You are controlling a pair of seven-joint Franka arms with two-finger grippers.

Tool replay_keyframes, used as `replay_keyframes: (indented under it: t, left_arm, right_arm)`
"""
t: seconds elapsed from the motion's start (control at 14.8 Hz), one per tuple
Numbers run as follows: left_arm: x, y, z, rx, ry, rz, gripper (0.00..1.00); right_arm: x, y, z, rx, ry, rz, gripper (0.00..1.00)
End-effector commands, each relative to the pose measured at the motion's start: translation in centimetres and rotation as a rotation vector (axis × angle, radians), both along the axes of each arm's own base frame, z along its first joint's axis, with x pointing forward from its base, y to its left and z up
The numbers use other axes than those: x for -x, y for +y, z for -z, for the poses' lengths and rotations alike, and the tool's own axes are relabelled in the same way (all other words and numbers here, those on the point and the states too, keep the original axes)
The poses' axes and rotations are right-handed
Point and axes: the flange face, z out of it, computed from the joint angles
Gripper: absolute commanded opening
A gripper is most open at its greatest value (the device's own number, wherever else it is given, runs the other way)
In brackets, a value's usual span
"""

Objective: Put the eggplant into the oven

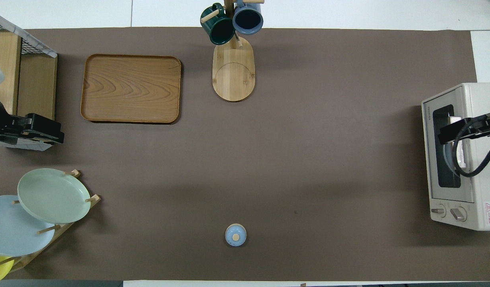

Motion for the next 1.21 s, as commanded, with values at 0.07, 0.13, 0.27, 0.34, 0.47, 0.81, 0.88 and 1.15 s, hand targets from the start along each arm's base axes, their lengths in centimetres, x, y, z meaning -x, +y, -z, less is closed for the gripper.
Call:
replay_keyframes:
  t: [0.07, 0.13, 0.27, 0.34, 0.47, 0.81, 0.88, 1.15]
  left_arm:
    - [0.58, 0.4, -0.46, 0.006, -0.011, -0.009, 1.0]
    - [0.59, 0.32, -0.46, 0.006, -0.011, -0.007, 1.0]
    - [0.59, 0.32, -0.46, 0.006, -0.011, -0.006, 1.0]
    - [0.58, 0.4, -0.46, 0.006, -0.011, -0.009, 1.0]
    - [0.59, 0.32, -0.46, 0.006, -0.011, -0.006, 1.0]
    - [0.59, 0.32, -0.46, 0.006, -0.011, -0.006, 1.0]
    - [0.59, 0.32, -0.46, 0.006, -0.011, -0.006, 1.0]
    - [0.59, 0.32, -0.46, 0.006, -0.011, -0.006, 1.0]
  right_arm:
    - [-0.5, 0.44, -0.53, -0.029, -0.027, 0.043, 1.0]
    - [-0.65, 0.4, -0.45, -0.031, -0.034, 0.078, 1.0]
    - [-0.79, 0.65, -0.5, -0.064, -0.042, 0.124, 1.0]
    - [-0.82, 0.66, -0.52, -0.065, -0.045, 0.126, 1.0]
    - [-0.92, 0.66, -0.55, -0.066, -0.049, 0.126, 1.0]
    - [-0.92, 0.56, -0.55, -0.064, -0.05, 0.126, 1.0]
    - [-0.96, 0.56, -0.47, -0.064, -0.048, 0.126, 1.0]
    - [-1.17, 0.71, -0.85, -0.066, -0.077, 0.118, 1.0]
